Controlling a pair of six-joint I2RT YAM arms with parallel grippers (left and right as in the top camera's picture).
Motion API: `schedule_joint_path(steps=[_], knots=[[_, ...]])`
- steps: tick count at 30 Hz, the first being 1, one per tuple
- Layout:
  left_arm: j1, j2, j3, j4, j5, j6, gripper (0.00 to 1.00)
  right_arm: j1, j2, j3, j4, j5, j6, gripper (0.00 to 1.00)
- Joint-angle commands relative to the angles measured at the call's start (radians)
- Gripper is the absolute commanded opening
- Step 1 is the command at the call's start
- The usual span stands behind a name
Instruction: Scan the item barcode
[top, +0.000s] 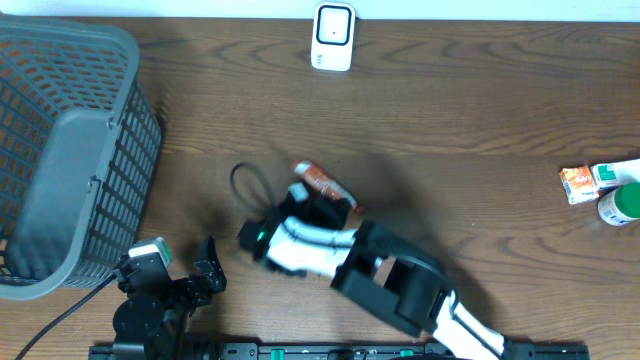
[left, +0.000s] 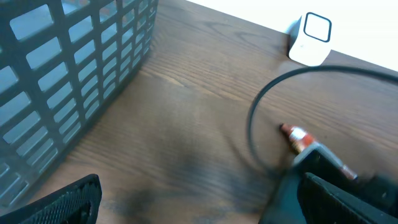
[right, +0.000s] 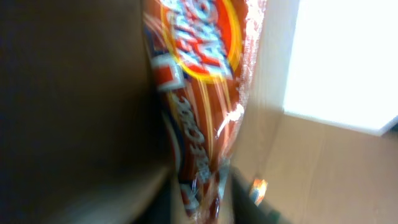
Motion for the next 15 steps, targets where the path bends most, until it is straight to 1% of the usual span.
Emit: schedule_joint_path(steps=[1, 4, 5, 7, 8, 9, 10, 13, 14, 15], knots=[[-0.003, -0.001, 0.005, 0.000, -0.002, 0.013, 0.98, 0.072, 0.013, -0.002, 0.000, -0.087, 0.016, 0.72], [-0.003, -0.001, 0.005, 0.000, -0.002, 0.013, 0.98, 0.117, 0.013, 0.000, 0.006, -0.124, 0.027, 0.94], [-0.003, -0.001, 0.005, 0.000, -0.002, 0.013, 0.98, 0.131, 0.011, 0.002, 0.002, -0.134, 0.042, 0.95], [-0.003, -0.001, 0.005, 0.000, -0.002, 0.013, 0.98, 0.144, 0.008, 0.010, -0.013, -0.164, 0.053, 0.95], [-0.003, -0.001, 0.005, 0.000, -0.002, 0.013, 0.98, 0.145, 0.003, 0.014, -0.025, -0.181, 0.060, 0.89], [-0.003, -0.001, 0.005, 0.000, -0.002, 0.013, 0.98, 0.140, -0.010, 0.018, -0.035, -0.194, 0.074, 0.80], [-0.003, -0.001, 0.005, 0.000, -0.002, 0.013, 0.98, 0.134, -0.018, 0.019, -0.041, -0.194, 0.085, 0.67], [-0.003, -0.001, 0.005, 0.000, -0.002, 0.013, 0.98, 0.098, -0.064, 0.021, -0.050, -0.220, 0.104, 0.20], [-0.003, -0.001, 0.005, 0.000, -0.002, 0.013, 0.98, 0.084, -0.082, 0.025, -0.050, -0.241, 0.106, 0.12], [-0.003, -0.001, 0.005, 0.000, -0.002, 0.013, 0.98, 0.063, -0.108, 0.032, -0.050, -0.274, 0.106, 0.08]])
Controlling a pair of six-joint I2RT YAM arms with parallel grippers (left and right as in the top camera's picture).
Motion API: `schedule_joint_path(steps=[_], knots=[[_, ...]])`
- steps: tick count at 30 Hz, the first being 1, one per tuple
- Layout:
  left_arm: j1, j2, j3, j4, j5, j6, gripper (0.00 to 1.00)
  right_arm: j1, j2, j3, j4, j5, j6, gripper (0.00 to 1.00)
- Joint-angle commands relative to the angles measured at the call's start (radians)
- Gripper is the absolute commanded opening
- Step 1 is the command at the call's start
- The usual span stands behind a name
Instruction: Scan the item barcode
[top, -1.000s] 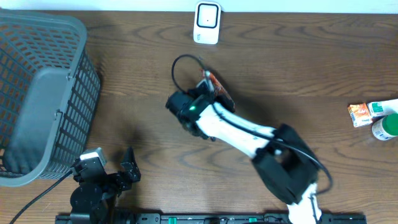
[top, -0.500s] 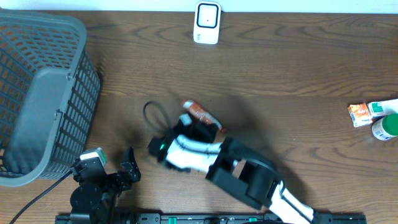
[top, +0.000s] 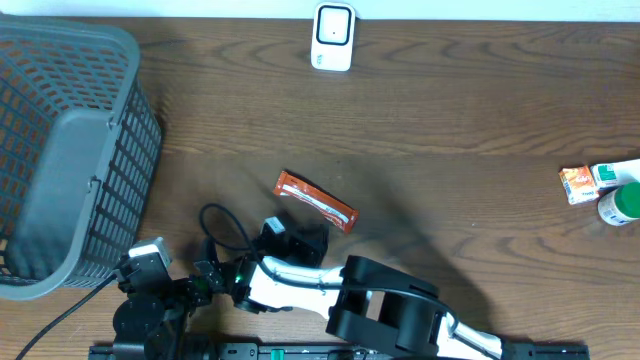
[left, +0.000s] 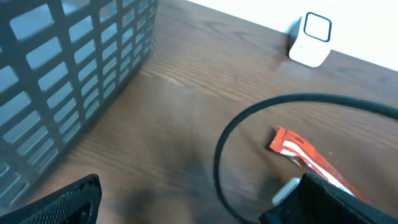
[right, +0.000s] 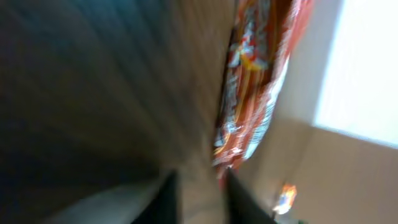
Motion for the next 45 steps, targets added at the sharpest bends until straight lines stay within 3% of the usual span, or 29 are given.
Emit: schedule_joint_path(steps=[1, 2, 3, 4, 6, 8, 9, 10, 12, 13, 15, 18, 23, 33, 38, 45], knots=[[-0.003, -0.001, 0.005, 0.002, -0.002, 0.013, 0.98, -0.082, -0.102, 0.016, -0.001, -0.159, 0.042, 0.08], [-0.003, -0.001, 0.005, 0.002, -0.002, 0.013, 0.98, -0.106, -0.131, 0.022, 0.003, -0.190, 0.042, 0.17], [-0.003, -0.001, 0.005, 0.002, -0.002, 0.013, 0.98, -0.154, -0.185, 0.034, 0.022, -0.257, 0.040, 0.55], [-0.003, -0.001, 0.005, 0.002, -0.002, 0.013, 0.98, -0.187, -0.216, 0.040, 0.035, -0.316, 0.026, 0.74], [-0.003, -0.001, 0.005, 0.002, -0.002, 0.013, 0.98, -0.265, -0.276, 0.052, 0.084, -0.517, -0.089, 0.91], [-0.003, -0.001, 0.005, 0.002, -0.002, 0.013, 0.98, -0.352, -0.324, 0.058, 0.134, -0.771, -0.190, 0.93], [-0.003, -0.001, 0.005, 0.002, -0.002, 0.013, 0.98, -0.394, -0.340, 0.058, 0.155, -0.883, -0.226, 0.92], [-0.003, -0.001, 0.005, 0.002, -0.002, 0.013, 0.98, -0.446, -0.352, 0.058, 0.180, -1.006, -0.254, 0.82], [-0.003, -0.001, 0.005, 0.002, -0.002, 0.013, 0.98, -0.544, -0.356, 0.058, 0.216, -1.220, -0.280, 0.15], [-0.003, -0.001, 0.005, 0.002, -0.002, 0.013, 0.98, -0.587, -0.354, 0.057, 0.225, -1.301, -0.282, 0.01], [-0.003, -0.001, 0.005, 0.002, -0.002, 0.013, 0.98, -0.669, -0.344, 0.056, 0.229, -1.460, -0.312, 0.01], [-0.003, -0.001, 0.005, 0.002, -0.002, 0.013, 0.98, -0.773, -0.327, 0.052, 0.192, -1.786, -0.526, 0.01], [-0.003, -0.001, 0.005, 0.002, -0.002, 0.013, 0.98, -0.861, -0.281, 0.035, 0.090, -1.989, -0.742, 0.01], [-0.003, -0.001, 0.005, 0.002, -0.002, 0.013, 0.98, -0.859, -0.089, 0.008, 0.015, -2.004, -0.880, 0.01], [-0.003, -0.001, 0.005, 0.002, -0.002, 0.013, 0.98, -0.870, 0.034, 0.008, 0.061, -1.991, -0.878, 0.01], [-0.003, -0.001, 0.005, 0.001, -0.002, 0.013, 0.98, -0.861, 0.178, 0.008, 0.211, -1.865, -0.660, 0.01]])
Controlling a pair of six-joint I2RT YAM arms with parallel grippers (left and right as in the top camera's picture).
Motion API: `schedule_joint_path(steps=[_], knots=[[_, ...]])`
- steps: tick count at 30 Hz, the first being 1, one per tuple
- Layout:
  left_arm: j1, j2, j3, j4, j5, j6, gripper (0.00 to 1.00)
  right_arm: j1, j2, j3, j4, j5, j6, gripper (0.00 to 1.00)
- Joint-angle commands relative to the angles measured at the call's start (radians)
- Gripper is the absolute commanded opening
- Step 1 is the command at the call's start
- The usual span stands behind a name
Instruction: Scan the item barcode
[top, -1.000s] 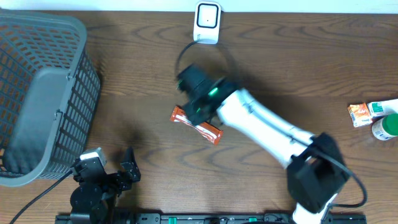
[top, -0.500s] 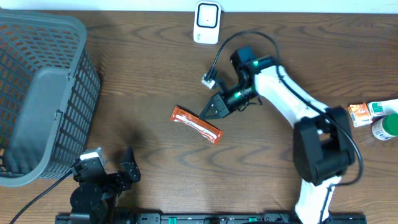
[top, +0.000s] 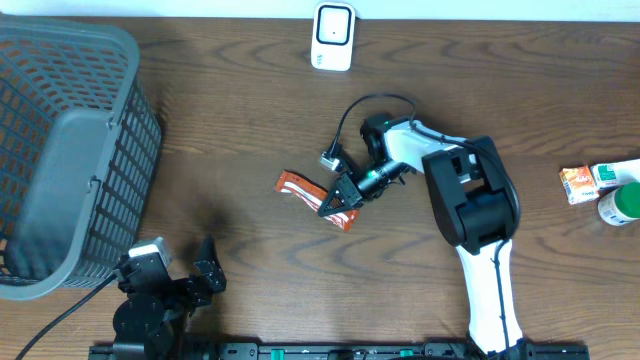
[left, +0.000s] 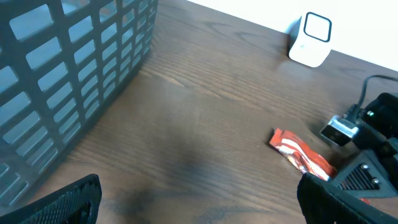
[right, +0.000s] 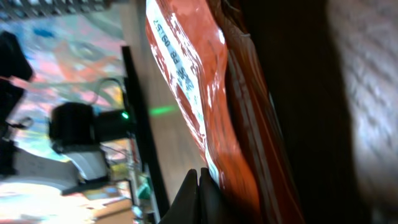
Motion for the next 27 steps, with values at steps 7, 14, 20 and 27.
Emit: schedule_joint_path(steps=[7, 14, 20, 27], knots=[[-0.003, -0.001, 0.005, 0.000, -0.002, 0.013, 0.98, 0.010, 0.024, 0.024, 0.005, 0.153, 0.084, 0.01], [-0.003, -0.001, 0.005, 0.000, -0.002, 0.013, 0.98, 0.010, -0.219, 0.035, -0.041, 0.208, 0.118, 0.01], [-0.003, -0.001, 0.005, 0.000, -0.002, 0.013, 0.98, 0.007, -0.259, 0.033, -0.060, 0.277, 0.162, 0.01], [-0.003, -0.001, 0.005, 0.000, -0.002, 0.013, 0.98, 0.008, -0.185, 0.027, -0.061, 0.308, 0.140, 0.01]])
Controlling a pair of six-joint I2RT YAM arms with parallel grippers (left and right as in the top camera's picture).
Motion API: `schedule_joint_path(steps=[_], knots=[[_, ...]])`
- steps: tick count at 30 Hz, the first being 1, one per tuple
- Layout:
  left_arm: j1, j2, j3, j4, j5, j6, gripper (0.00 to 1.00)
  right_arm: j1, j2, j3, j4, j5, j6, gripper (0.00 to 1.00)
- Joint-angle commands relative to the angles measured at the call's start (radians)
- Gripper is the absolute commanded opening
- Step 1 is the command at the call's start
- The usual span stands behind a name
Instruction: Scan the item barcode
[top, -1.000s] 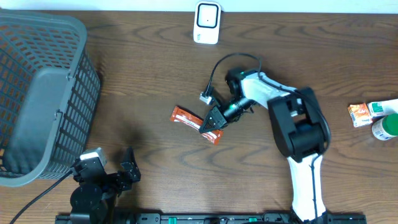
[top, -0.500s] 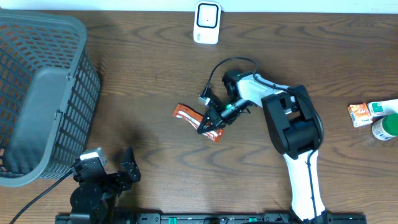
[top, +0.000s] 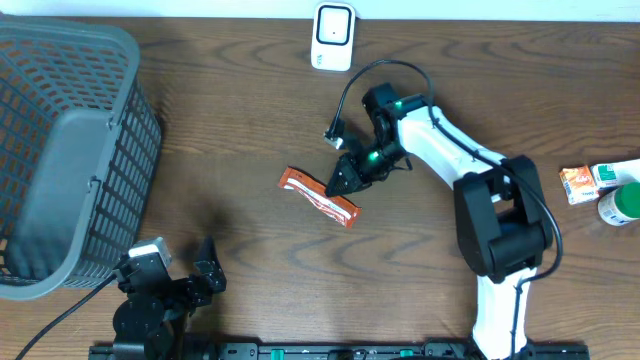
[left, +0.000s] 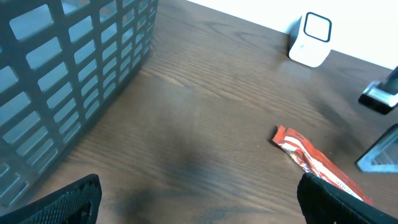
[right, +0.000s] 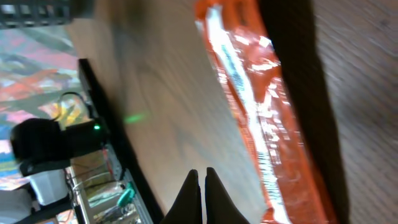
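Note:
An orange snack packet (top: 318, 196) lies flat on the wooden table, left of centre; it also shows as the packet (left: 311, 163) in the left wrist view. My right gripper (top: 345, 178) points down at the packet's far right edge. In the right wrist view its fingers (right: 191, 193) are shut tip to tip with nothing between them, and the packet (right: 261, 124) lies beside them. The white scanner (top: 332, 36) stands at the table's far edge. My left gripper (top: 185, 280) rests open at the near left, holding nothing.
A grey mesh basket (top: 60, 150) fills the left side of the table. Small packets (top: 585, 183) and a green-capped bottle (top: 622, 203) sit at the right edge. A black cable (top: 350, 100) loops off the right arm near the scanner.
My right gripper tip was over the packet's near right end; now it is at its far right edge, and the arm's elbow stands differently. The packet has shifted slightly. The left arm is unchanged.
First my right gripper was right on the packet, reaching in from the near side. Then the packet lay free on the table with the gripper nearer the front left. Later the arm reached from the right onto the packet's right end, and it stays there now.

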Motion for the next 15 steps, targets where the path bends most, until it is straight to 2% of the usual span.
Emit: schedule_joint_path(steps=[1, 5, 9, 15], knots=[[-0.003, -0.001, 0.005, 0.001, -0.002, 0.013, 0.98, 0.000, 0.066, -0.008, -0.005, 0.024, -0.008, 0.01], [-0.003, -0.001, 0.005, 0.001, -0.002, 0.013, 0.98, -0.003, 0.145, -0.008, -0.028, 0.024, -0.058, 0.01], [-0.003, -0.001, 0.005, 0.001, -0.002, 0.013, 0.98, -0.010, 0.207, -0.010, -0.136, 0.024, -0.166, 0.01], [-0.003, -0.001, 0.005, 0.001, -0.002, 0.013, 0.98, -0.003, 0.179, -0.012, -0.228, 0.022, -0.209, 0.02]])
